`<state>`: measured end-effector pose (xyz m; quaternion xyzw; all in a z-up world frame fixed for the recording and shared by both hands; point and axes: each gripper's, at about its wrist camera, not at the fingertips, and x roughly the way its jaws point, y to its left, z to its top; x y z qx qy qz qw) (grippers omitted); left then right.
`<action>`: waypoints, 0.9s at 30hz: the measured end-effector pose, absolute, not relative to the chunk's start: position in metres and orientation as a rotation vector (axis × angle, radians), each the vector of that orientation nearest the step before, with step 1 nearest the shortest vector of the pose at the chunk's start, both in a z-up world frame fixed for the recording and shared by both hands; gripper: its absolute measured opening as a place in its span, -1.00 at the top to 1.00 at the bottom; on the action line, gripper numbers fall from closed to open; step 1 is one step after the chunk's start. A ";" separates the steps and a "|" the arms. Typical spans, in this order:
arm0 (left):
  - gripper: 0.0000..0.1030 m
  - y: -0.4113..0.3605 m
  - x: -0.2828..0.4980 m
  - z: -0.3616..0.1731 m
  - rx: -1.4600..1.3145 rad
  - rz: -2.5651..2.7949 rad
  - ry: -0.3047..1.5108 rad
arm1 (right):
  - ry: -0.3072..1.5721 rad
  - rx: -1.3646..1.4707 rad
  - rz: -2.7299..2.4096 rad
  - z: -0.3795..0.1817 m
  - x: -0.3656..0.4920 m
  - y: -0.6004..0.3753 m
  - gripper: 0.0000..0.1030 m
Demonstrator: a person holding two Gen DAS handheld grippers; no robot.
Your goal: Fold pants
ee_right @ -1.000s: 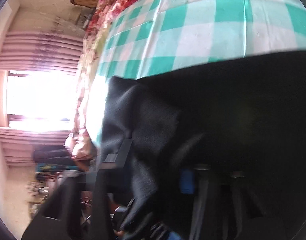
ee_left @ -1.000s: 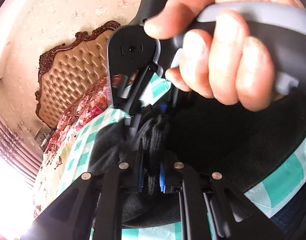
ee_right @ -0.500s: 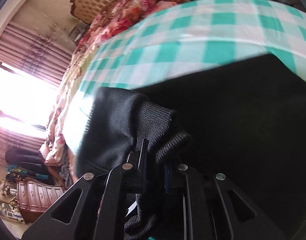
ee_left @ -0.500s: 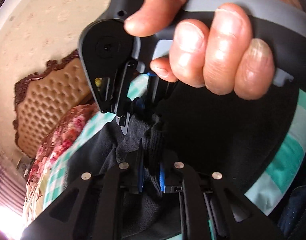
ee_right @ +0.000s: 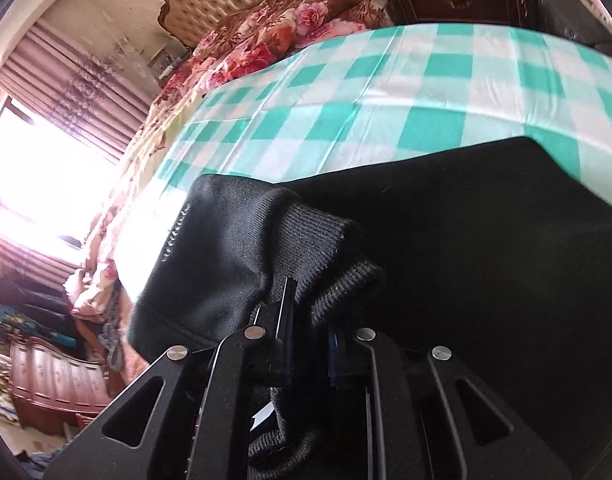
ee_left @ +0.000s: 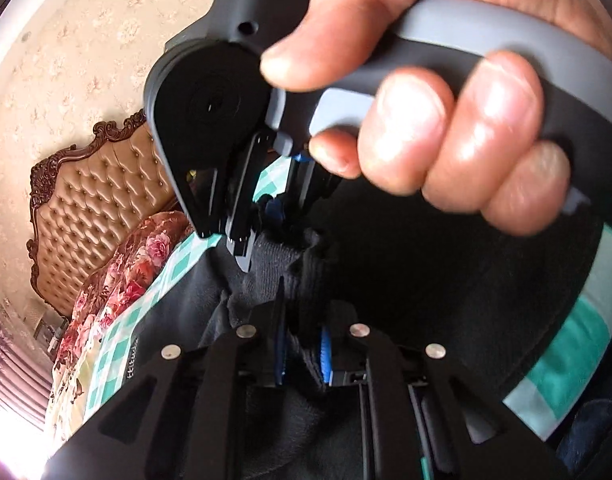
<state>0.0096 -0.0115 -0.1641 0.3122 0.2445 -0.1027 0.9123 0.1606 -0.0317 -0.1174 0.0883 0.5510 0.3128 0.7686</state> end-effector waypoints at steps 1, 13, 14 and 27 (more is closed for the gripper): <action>0.75 -0.011 0.010 -0.166 0.639 -0.215 0.506 | 1.190 0.183 0.677 -0.117 0.161 -0.032 0.72; -0.14 0.019 0.008 -0.149 0.475 -0.288 0.557 | 1.186 0.109 0.640 -0.137 0.158 -0.029 0.71; -0.14 0.027 0.006 -0.144 0.453 -0.291 0.563 | 1.189 0.117 0.642 -0.138 0.159 -0.030 0.71; -0.39 0.180 -0.046 -0.091 0.263 -0.055 0.631 | 1.256 0.228 0.681 -0.136 0.168 -0.043 0.75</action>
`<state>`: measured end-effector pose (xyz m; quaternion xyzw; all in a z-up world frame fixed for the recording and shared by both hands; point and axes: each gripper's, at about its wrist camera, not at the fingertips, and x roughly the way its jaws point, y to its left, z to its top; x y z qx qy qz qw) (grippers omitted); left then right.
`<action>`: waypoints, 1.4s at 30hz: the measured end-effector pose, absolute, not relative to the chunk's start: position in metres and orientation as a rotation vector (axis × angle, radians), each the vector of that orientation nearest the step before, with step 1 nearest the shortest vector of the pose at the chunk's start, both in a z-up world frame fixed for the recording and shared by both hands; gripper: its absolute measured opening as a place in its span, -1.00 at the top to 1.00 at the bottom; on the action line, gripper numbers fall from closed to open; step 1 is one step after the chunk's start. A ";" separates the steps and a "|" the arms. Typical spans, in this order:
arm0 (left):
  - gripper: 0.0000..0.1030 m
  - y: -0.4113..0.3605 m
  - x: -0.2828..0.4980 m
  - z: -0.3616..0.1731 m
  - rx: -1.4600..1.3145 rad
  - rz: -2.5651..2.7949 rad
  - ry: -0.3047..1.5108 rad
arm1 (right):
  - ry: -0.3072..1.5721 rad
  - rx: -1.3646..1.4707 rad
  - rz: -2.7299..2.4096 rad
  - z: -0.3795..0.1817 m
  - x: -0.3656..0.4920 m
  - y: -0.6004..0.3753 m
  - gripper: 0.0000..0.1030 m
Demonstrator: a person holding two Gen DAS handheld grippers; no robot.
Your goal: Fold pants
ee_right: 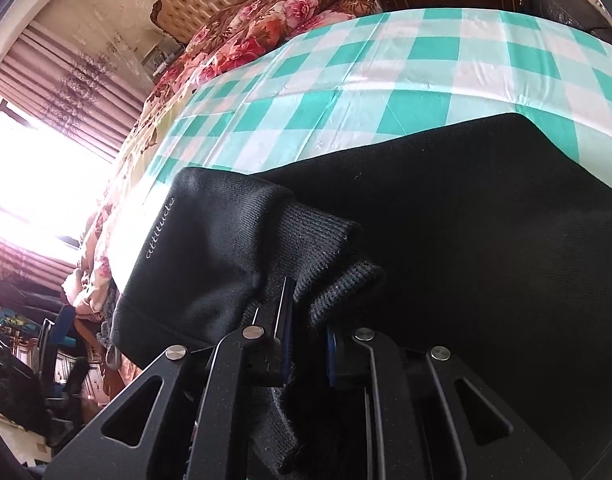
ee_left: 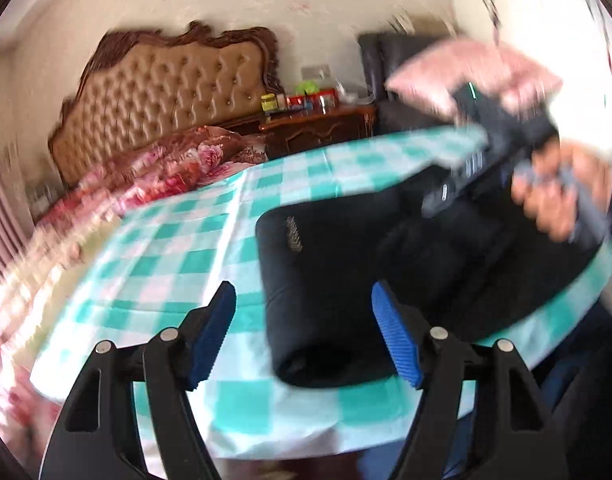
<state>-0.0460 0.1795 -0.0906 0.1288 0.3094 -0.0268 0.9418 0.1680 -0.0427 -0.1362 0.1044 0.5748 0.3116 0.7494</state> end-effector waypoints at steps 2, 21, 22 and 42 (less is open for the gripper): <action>-0.40 0.166 -0.049 -0.100 0.359 -0.079 0.640 | 1.279 0.253 0.675 -0.134 0.168 -0.047 0.77; 0.77 0.191 -0.014 -0.110 -0.042 -0.126 0.679 | 1.243 0.209 0.591 -0.135 0.161 -0.084 0.76; 0.77 0.189 -0.008 -0.116 -0.026 -0.121 0.711 | 1.240 0.200 0.585 -0.134 0.159 -0.083 0.76; 0.74 0.214 0.173 -0.141 -0.223 -0.080 0.998 | 1.189 0.043 0.517 -0.122 0.144 -0.070 0.70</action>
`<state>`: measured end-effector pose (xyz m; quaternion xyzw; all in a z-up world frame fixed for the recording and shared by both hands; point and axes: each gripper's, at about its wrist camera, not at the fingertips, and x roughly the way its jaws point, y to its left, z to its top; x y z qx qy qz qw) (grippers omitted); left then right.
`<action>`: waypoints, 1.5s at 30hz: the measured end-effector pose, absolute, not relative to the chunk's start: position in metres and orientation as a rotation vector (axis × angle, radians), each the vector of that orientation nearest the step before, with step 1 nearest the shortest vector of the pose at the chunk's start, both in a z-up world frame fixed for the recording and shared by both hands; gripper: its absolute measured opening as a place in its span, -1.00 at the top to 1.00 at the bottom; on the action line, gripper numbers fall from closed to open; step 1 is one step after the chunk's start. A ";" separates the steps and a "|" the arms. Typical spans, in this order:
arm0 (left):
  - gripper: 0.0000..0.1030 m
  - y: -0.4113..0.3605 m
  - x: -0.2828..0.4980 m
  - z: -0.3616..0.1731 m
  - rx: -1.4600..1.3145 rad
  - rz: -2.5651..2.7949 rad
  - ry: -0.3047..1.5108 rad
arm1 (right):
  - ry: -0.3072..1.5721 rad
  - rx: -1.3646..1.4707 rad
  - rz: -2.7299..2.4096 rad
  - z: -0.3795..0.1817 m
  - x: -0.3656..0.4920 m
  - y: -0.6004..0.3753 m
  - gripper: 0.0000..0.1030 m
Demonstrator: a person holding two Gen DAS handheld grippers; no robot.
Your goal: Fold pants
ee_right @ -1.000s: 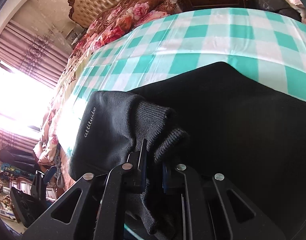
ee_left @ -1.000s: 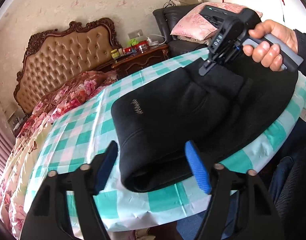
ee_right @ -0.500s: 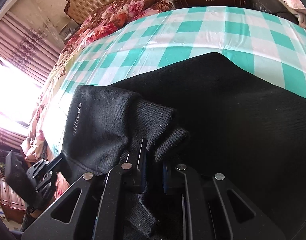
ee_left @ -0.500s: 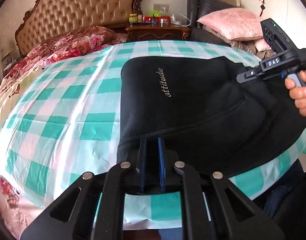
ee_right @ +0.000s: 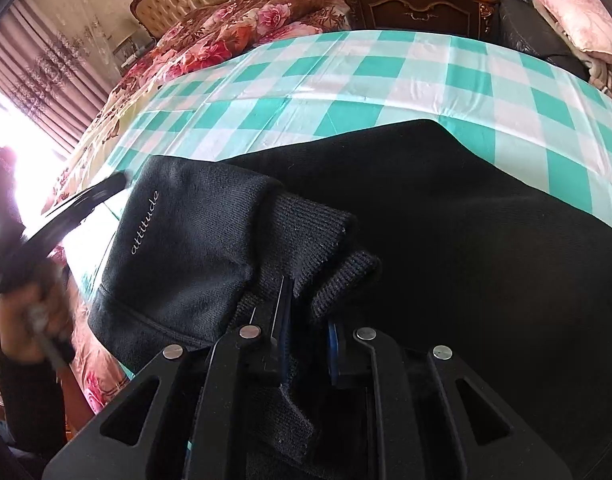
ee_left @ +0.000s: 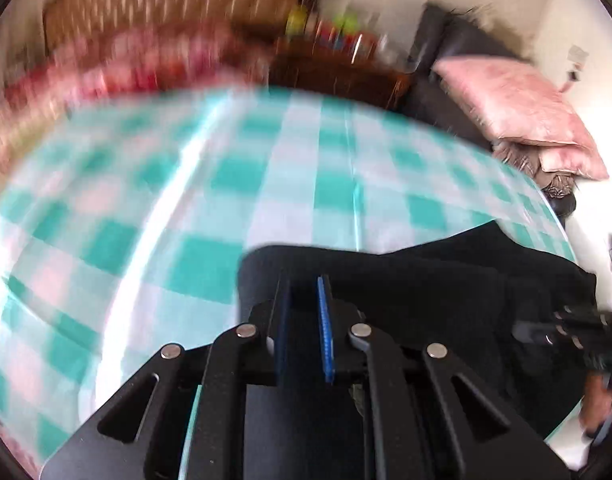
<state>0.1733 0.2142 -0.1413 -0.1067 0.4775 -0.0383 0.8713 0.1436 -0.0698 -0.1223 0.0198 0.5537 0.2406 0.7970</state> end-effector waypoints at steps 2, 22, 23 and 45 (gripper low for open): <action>0.76 0.215 0.185 -0.155 -0.233 -0.071 1.031 | 1.185 0.027 0.505 -0.117 0.142 -0.074 0.68; 0.76 0.203 0.167 -0.158 -0.165 -0.008 0.977 | 0.982 -0.400 0.349 -0.143 0.150 0.028 -0.01; 0.76 0.203 0.165 -0.157 -0.164 -0.001 0.978 | 0.972 -0.426 0.336 -0.144 0.149 0.030 -0.01; 0.53 0.195 0.097 -0.160 -0.119 0.094 1.011 | 0.886 -0.449 0.360 -0.110 0.101 0.035 -0.04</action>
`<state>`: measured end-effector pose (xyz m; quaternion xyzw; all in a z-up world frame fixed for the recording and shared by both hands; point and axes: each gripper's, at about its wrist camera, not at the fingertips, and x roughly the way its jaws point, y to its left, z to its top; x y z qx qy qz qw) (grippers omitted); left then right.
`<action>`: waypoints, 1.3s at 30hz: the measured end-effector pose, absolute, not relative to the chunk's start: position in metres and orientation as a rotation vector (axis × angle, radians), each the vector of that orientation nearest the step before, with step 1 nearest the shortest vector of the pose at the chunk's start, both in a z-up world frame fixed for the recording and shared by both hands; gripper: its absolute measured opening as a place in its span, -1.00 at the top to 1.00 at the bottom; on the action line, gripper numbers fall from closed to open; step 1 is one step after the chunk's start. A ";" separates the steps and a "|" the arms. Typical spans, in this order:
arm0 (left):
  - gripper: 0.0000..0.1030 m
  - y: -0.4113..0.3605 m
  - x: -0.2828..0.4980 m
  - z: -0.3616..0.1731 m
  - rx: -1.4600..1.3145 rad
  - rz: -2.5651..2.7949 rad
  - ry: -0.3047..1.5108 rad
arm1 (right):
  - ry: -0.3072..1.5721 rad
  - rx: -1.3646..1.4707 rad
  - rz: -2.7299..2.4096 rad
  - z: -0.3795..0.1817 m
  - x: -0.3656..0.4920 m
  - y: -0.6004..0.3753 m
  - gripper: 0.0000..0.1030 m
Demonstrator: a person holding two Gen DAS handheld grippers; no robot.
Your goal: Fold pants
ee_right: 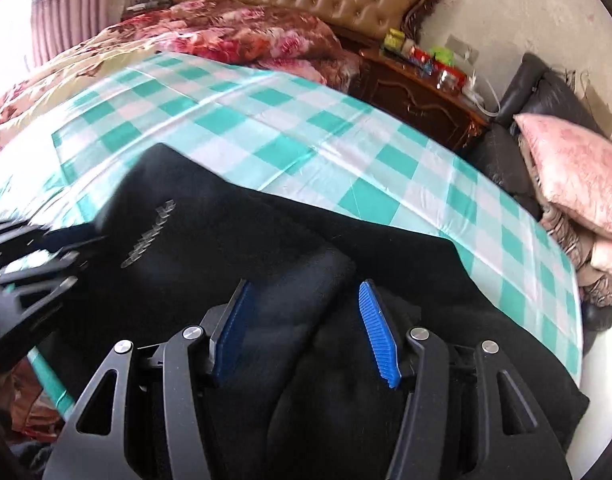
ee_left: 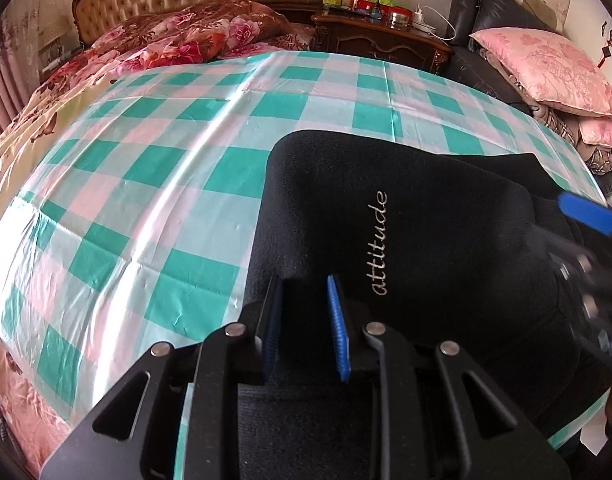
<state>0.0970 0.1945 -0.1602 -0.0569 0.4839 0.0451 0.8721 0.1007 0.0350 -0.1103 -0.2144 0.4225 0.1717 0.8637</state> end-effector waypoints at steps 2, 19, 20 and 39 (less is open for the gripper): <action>0.53 0.194 0.097 -0.160 -0.119 0.095 1.010 | 0.889 -0.467 0.373 -0.112 0.089 0.036 -0.03; 0.54 0.186 0.073 -0.136 -0.111 0.071 0.991 | 0.909 -0.557 0.341 -0.147 0.069 0.040 -0.08; 0.54 0.182 0.070 -0.140 -0.097 0.068 1.005 | 0.910 -0.558 0.339 -0.147 0.069 0.040 -0.09; 0.54 0.179 0.068 -0.156 -0.086 0.092 1.032 | 0.950 -0.393 0.192 -0.140 0.133 -0.003 0.03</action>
